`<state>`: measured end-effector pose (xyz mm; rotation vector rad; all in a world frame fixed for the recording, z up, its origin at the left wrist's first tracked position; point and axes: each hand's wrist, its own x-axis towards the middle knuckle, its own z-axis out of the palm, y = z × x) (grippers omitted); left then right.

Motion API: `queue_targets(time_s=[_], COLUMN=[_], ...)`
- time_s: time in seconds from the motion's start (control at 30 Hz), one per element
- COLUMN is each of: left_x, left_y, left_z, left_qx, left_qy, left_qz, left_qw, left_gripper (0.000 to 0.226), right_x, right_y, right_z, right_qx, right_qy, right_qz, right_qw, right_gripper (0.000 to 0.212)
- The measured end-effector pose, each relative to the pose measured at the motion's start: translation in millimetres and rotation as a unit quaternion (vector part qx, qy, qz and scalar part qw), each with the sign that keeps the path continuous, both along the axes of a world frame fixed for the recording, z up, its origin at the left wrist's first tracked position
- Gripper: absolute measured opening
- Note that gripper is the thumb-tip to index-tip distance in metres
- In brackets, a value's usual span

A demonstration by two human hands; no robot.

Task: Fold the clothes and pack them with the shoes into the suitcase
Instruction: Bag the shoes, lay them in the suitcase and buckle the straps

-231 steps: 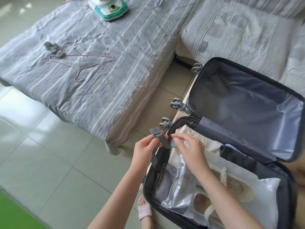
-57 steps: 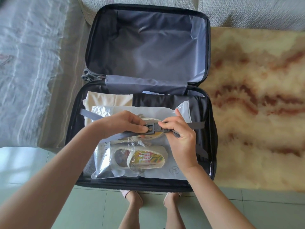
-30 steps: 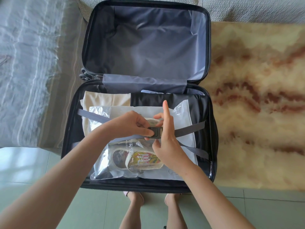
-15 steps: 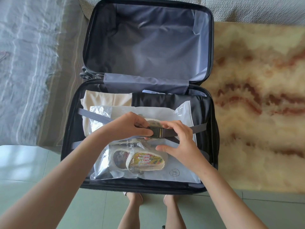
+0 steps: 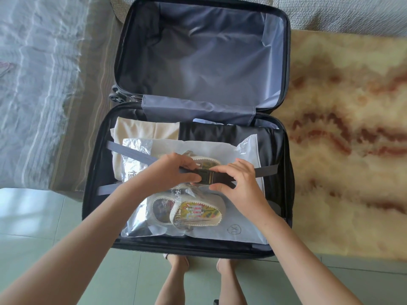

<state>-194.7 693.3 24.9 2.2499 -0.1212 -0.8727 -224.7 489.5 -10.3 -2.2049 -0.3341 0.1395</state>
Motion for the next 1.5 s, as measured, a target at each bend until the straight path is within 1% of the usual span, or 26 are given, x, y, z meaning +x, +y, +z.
queue_targets(time_s=[0.03,0.1,0.13,0.2,0.27,0.33,0.43,0.5,0.57,0.67,0.73,0.83,0.93,1.03,1.13,1.2,1.27,1.4,1.5], left_x=[-5.5,-19.2,-26.3,-36.9,-39.8,-40.3,-43.7,-49.8,-58.1,-73.5,-79.0,-76.7,-71.0,-71.2,-69.5,-65.9,-58.3,-26.4,4.2], left_y=[6.4,20.2,26.0,34.2,40.9,45.7,48.8,49.0,51.1,49.3,46.2,43.1,40.8,40.8,45.5,49.4,51.7,50.5,37.5], left_z=[-5.1,-12.2,-14.5,-16.9,-17.4,-19.1,-22.9,-21.6,-22.7,-27.6,-33.3,-37.7,-34.6,-26.5,-13.0,0.8,14.9,39.2,51.5], left_qx=[0.012,0.054,0.060,0.048,0.044,0.053,0.076,0.086,0.084,0.072,0.098,0.123,0.119,0.091,0.040,0.022,0.025,0.037,0.053], left_qy=[-0.017,-0.063,-0.088,-0.129,-0.155,-0.166,-0.221,-0.261,-0.282,-0.268,-0.256,-0.251,-0.246,-0.229,-0.194,-0.180,-0.174,-0.162,-0.146], left_qz=[0.005,-0.005,-0.001,0.044,0.100,0.111,0.097,0.118,0.126,0.071,0.040,0.056,0.078,0.080,0.095,0.096,0.091,0.099,0.100], left_qw=[1.000,0.997,0.994,0.990,0.982,0.978,0.968,0.954,0.947,0.958,0.961,0.959,0.959,0.966,0.976,0.979,0.980,0.981,0.983], left_gripper=[0.012,0.030,0.033,0.022,0.010,0.007,0.007,0.015,0.024,0.035,0.038,0.039,0.039,0.038,0.034,0.030,0.029,0.033,0.040], right_x=[-0.5,-3.2,-4.7,-7.2,-7.0,-6.8,-9.0,-13.7,-19.2,-26.0,-26.9,-25.2,-27.1,-35.2,-33.0,-26.5,-14.4,29.4,71.6], right_y=[3.2,12.7,18.0,26.7,35.8,45.2,52.1,50.8,48.7,45.0,44.1,45.2,46.8,44.9,41.1,36.4,32.0,16.3,-9.0], right_z=[-1.4,-3.8,-5.0,-6.6,-3.2,-1.7,-8.3,-11.3,-10.0,-12.1,-15.4,-18.3,-16.9,-12.2,-2.9,5.4,16.2,42.9,51.3], right_qx=[-0.010,-0.039,-0.053,-0.060,-0.044,-0.056,-0.108,-0.126,-0.127,-0.148,-0.169,-0.186,-0.184,-0.162,-0.121,-0.102,-0.092,-0.067,0.008], right_qy=[-0.012,-0.043,-0.055,-0.057,-0.028,-0.037,-0.069,-0.075,-0.076,-0.083,-0.080,-0.071,-0.063,-0.029,0.014,0.016,0.019,0.098,0.140], right_qz=[-0.002,0.007,0.012,-0.006,-0.046,-0.051,-0.042,-0.052,-0.060,-0.040,-0.031,-0.037,-0.045,-0.059,-0.111,-0.143,-0.165,-0.232,-0.290], right_qw=[1.000,0.998,0.997,0.997,0.998,0.996,0.991,0.988,0.987,0.985,0.982,0.979,0.980,0.985,0.986,0.984,0.982,0.965,0.947], right_gripper=[0.031,0.027,0.026,0.021,0.017,0.013,0.010,0.018,0.021,0.025,0.029,0.030,0.031,0.033,0.029,0.025,0.025,0.022,0.023])
